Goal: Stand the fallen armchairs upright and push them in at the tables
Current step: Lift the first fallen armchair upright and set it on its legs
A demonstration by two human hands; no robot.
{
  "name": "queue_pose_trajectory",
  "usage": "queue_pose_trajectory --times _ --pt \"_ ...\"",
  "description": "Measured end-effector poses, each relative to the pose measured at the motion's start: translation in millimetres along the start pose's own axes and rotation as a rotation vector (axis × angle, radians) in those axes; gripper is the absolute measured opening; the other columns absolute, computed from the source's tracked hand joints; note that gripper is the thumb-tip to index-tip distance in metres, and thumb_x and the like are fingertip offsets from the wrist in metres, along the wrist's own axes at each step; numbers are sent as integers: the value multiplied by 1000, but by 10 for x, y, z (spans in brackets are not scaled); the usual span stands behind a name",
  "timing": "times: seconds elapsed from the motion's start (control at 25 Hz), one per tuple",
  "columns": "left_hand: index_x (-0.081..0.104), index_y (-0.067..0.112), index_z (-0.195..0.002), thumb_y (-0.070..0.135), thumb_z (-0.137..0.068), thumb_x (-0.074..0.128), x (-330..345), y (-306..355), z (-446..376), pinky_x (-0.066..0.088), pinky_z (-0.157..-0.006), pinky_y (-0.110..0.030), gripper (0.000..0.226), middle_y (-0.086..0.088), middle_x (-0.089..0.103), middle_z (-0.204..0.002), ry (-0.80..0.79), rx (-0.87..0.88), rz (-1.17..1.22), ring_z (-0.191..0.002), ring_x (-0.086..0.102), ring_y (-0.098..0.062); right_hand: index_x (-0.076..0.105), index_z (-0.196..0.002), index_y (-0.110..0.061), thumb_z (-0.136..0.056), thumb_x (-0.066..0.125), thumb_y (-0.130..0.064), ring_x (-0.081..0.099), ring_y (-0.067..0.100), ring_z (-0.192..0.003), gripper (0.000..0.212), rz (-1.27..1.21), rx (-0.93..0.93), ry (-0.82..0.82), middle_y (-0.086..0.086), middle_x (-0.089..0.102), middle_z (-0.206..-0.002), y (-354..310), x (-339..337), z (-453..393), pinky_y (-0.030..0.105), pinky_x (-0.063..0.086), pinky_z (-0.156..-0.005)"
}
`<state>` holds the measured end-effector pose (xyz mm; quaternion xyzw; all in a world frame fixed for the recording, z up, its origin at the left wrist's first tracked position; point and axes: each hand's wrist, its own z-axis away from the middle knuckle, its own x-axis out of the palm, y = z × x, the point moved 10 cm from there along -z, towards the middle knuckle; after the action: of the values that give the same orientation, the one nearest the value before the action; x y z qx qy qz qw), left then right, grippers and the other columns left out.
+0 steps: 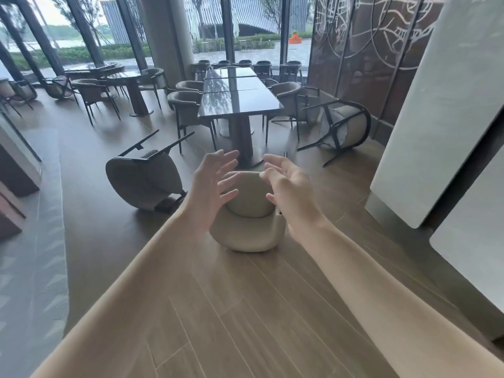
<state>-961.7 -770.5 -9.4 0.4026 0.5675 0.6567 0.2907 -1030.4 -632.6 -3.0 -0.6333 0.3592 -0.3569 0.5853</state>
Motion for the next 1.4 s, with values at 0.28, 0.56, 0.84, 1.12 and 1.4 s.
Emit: queue_pose_trajectory --times 0.28,0.56,0.84,1.12,1.4 --pt "62 23 -136 42 -101 39 -86 -40 -1144 36 -116 -48 46 -4 51 -151 2 9 -3 -132 55 -24 64 -125 -31 -94 55 -22 58 2 -113 34 9 1 -28 -13 64 -117 190 150 -1190 42 45 -108" --pt "61 23 -137 45 -78 55 30 -2 -2411 40 -113 -44 64 -2 55 -147 40 -13 27 -130 57 -21 65 -115 -35 -95 55 -20 59 6 -115 28 -29 35 -72 -17 64 -111 208 160 -2576 38 49 -103" --pt "68 26 -127 45 -76 58 -67 -188 -3233 45 -107 -39 55 1 60 -142 103 -2 55 -126 61 -18 67 -118 -27 -93 55 -16 61 11 -115 30 -58 115 -75 -12 67 -105 517 175 -3485 44 46 -107" --pt "71 28 -119 35 -98 48 -586 -315 -3940 47 -103 -37 31 5 64 -134 193 16 94 -123 63 -16 67 -120 -25 -94 54 -16 61 10 -114 30 -61 144 -92 -11 66 -109 746 529 -4149 41 50 -103" --pt "72 24 -110 25 -101 48 -975 -361 -4965 51 -90 -30 25 4 71 -126 197 40 171 -108 71 -10 70 -114 -28 -92 55 -17 62 17 -114 29 -67 174 42 -7 66 -104 949 818 -4910 41 52 -96"
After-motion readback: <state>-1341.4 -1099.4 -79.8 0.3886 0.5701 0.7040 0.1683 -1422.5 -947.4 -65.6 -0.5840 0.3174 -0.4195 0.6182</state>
